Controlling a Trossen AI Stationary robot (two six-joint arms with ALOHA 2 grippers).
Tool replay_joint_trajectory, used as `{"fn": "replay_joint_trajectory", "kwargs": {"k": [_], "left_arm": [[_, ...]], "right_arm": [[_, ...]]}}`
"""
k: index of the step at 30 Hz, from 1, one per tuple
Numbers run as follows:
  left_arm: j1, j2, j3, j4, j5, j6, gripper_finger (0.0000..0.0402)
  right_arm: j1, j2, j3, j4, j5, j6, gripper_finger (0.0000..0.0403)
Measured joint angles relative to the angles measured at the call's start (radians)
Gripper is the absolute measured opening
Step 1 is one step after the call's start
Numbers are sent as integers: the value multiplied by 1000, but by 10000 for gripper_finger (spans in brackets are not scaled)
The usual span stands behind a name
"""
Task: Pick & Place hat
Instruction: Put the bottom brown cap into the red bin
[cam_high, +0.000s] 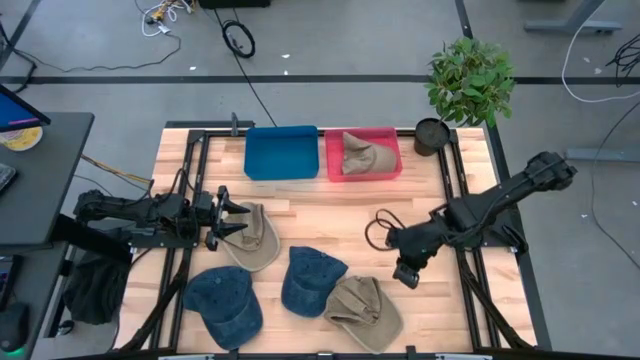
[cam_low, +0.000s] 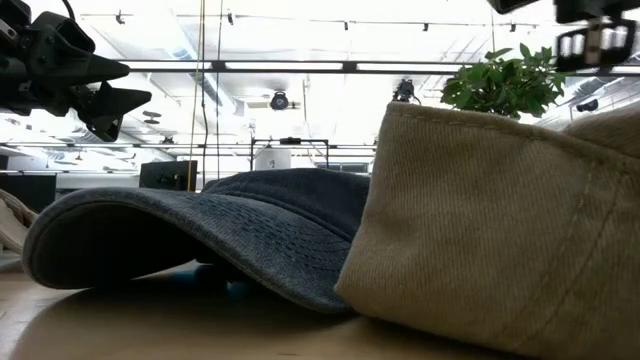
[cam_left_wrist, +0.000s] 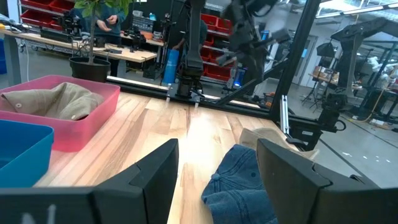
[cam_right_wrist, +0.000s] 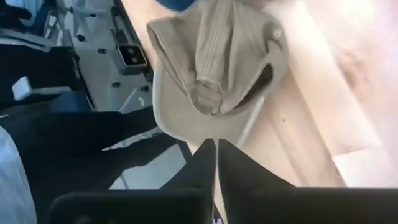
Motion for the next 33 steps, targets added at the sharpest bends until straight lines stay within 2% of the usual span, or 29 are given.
{"fn": "replay_joint_trajectory", "kwargs": {"k": [5,10,16,20,25,33], "left_arm": [[0,0,0,0,0,0,220],[0,0,0,0,0,0,220],[0,0,0,0,0,0,220],[0,0,0,0,0,0,220],[0,0,0,0,0,0,220],[0,0,0,0,0,0,220]], "right_arm": [[60,0,-110,159,47,72,70],[101,1,-234,358,81,174,132],[126,1,-341,448,97,218,220],[137,1,-415,548,97,252,261],[149,40,-471,662,97,287,274],[156,188,-472,853,97,296,246]]}}
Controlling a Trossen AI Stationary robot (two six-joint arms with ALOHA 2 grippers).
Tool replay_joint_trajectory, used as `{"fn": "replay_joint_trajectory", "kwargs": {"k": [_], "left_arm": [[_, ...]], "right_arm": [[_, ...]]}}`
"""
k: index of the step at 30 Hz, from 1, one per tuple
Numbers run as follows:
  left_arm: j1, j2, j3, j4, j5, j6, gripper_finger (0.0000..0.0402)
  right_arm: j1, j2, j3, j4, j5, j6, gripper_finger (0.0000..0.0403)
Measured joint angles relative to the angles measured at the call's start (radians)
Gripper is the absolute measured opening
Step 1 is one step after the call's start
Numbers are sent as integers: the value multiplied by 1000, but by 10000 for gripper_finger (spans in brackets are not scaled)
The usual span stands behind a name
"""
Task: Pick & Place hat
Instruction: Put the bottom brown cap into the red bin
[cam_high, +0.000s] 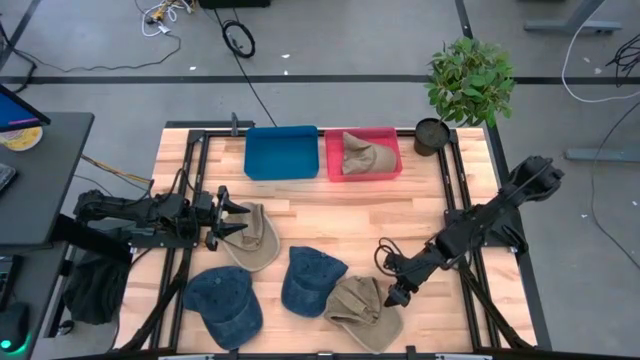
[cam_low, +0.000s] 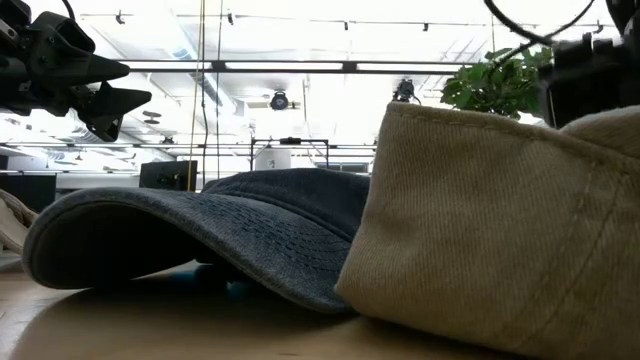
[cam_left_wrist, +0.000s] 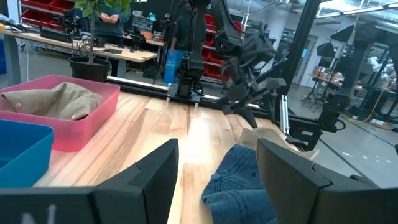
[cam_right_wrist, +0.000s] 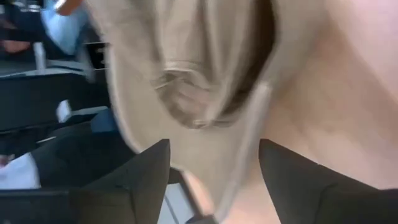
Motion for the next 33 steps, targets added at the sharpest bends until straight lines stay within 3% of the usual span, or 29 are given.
{"fn": "replay_joint_trajectory", "kwargs": {"k": [9,17,26,33], "left_arm": [[0,0,0,0,0,0,220],[0,0,0,0,0,0,220],[0,0,0,0,0,0,220],[0,0,0,0,0,1,220]], "right_arm": [[6,102,-1,54,3,23,183],[28,102,-1,97,-9,73,17],[73,41,-1,100,-7,120,9],[77,-164,13,-157,112,63,6]]}}
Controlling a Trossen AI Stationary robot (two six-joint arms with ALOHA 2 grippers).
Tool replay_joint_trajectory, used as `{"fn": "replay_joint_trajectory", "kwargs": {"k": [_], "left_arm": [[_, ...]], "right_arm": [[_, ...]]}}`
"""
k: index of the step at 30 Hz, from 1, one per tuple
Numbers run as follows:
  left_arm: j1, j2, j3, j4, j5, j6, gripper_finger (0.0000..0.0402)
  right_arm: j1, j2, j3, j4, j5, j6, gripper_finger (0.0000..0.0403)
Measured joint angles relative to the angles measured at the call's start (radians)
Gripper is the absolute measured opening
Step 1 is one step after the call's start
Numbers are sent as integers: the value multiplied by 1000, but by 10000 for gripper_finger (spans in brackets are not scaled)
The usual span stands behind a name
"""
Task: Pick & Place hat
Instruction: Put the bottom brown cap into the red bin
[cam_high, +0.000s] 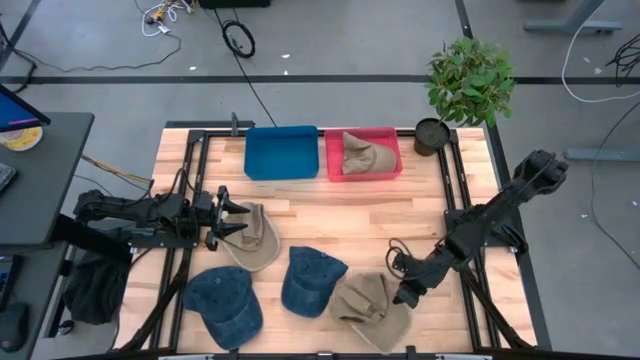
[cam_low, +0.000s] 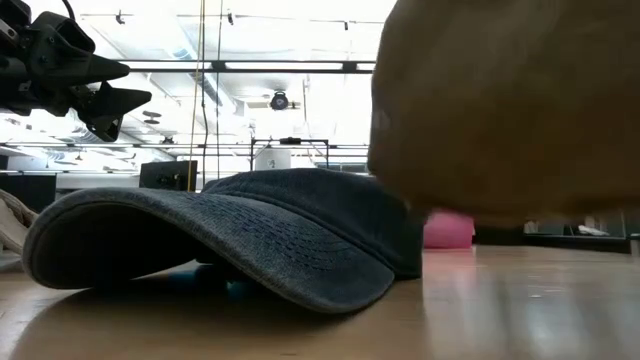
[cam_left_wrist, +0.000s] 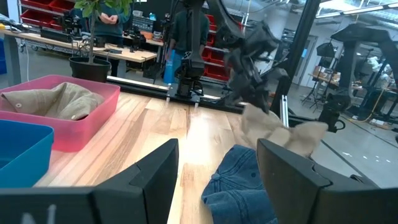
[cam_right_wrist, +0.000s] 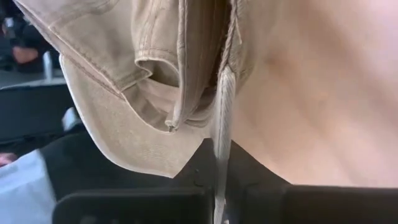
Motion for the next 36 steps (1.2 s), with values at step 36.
{"fn": "replay_joint_trajectory", "kwargs": {"k": [36], "left_arm": [[0,0,0,0,0,0,220]], "right_arm": [[-516,-84,708,-1113,813,-1045,6]]}}
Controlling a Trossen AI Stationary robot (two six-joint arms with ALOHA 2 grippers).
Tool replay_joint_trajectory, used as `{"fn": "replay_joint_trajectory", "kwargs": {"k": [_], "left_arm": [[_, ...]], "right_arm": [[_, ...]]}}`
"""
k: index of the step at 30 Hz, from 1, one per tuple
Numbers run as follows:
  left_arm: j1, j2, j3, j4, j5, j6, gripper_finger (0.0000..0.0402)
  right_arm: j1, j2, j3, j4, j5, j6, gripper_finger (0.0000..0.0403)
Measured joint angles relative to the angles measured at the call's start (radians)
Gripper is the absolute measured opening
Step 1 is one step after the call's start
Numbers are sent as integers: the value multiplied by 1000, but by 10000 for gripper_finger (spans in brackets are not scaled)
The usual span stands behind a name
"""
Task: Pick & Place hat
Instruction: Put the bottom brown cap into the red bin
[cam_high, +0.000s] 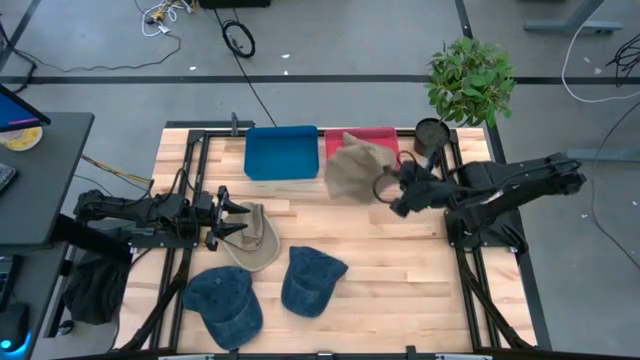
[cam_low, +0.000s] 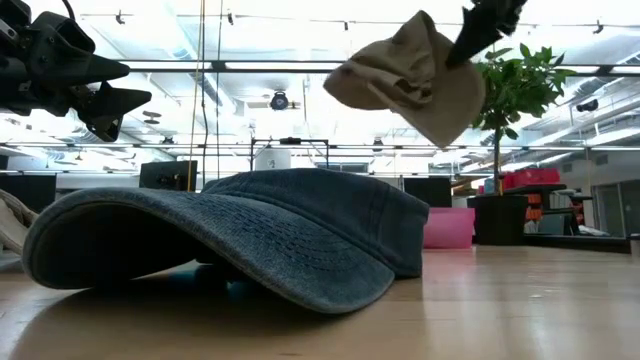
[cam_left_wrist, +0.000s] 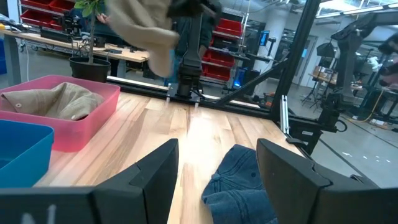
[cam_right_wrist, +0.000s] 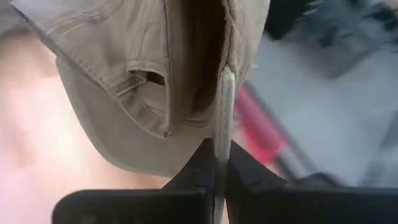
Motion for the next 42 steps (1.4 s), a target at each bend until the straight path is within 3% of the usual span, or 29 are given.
{"fn": "replay_joint_trajectory", "kwargs": {"k": [14,22,27,35,39,42], "left_arm": [[0,0,0,0,0,0,220],[0,0,0,0,0,0,220],[0,0,0,0,0,0,220],[0,0,0,0,0,0,220],[0,0,0,0,0,0,220],[0,0,0,0,0,0,220]], "right_arm": [[-171,207,46,30,445,-460,6],[-311,263,-13,174,455,-553,8],[-371,263,-136,557,453,-853,8],[-409,263,-440,1482,370,-1588,6],[-410,263,-574,1781,355,-1770,6],[-414,263,-647,1869,297,-1796,6]]}}
